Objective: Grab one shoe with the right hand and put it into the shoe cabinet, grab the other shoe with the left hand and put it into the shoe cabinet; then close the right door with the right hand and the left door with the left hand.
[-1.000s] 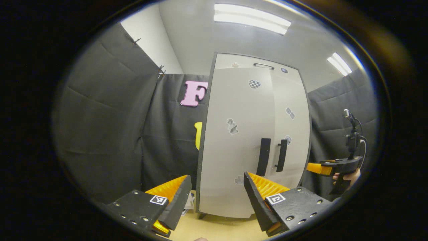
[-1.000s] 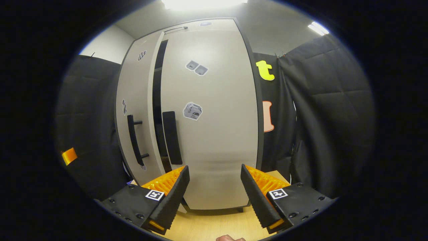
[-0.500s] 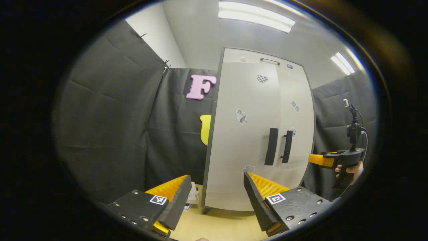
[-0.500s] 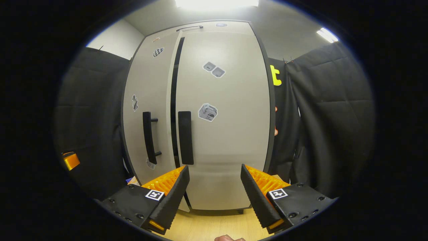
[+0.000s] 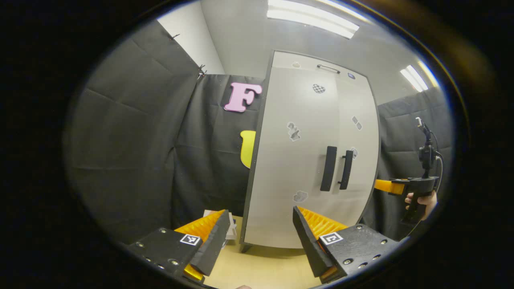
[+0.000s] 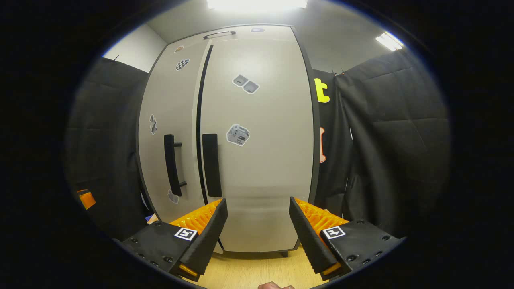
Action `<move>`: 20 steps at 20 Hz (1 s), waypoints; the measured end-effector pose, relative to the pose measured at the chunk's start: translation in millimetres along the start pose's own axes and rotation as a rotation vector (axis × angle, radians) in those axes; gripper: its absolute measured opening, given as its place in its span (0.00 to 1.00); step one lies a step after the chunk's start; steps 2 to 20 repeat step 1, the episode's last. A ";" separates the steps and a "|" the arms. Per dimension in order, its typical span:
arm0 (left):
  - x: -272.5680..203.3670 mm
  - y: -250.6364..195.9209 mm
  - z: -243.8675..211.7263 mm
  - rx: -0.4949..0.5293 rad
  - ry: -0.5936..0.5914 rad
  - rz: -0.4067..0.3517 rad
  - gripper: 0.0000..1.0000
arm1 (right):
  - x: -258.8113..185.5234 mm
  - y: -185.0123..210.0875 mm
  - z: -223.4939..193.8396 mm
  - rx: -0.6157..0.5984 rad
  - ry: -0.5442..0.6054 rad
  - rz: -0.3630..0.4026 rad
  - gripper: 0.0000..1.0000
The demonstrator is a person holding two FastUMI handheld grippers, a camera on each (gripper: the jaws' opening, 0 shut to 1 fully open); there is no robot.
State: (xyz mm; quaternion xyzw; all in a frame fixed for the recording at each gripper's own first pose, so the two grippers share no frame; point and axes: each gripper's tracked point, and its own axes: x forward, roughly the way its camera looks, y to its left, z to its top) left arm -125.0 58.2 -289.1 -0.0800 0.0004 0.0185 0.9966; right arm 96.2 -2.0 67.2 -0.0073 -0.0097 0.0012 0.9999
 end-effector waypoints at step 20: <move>2.5 0.0 -2.6 0.012 0.006 0.000 0.97 | 1.0 -1.4 -2.3 -0.001 0.010 -0.005 0.92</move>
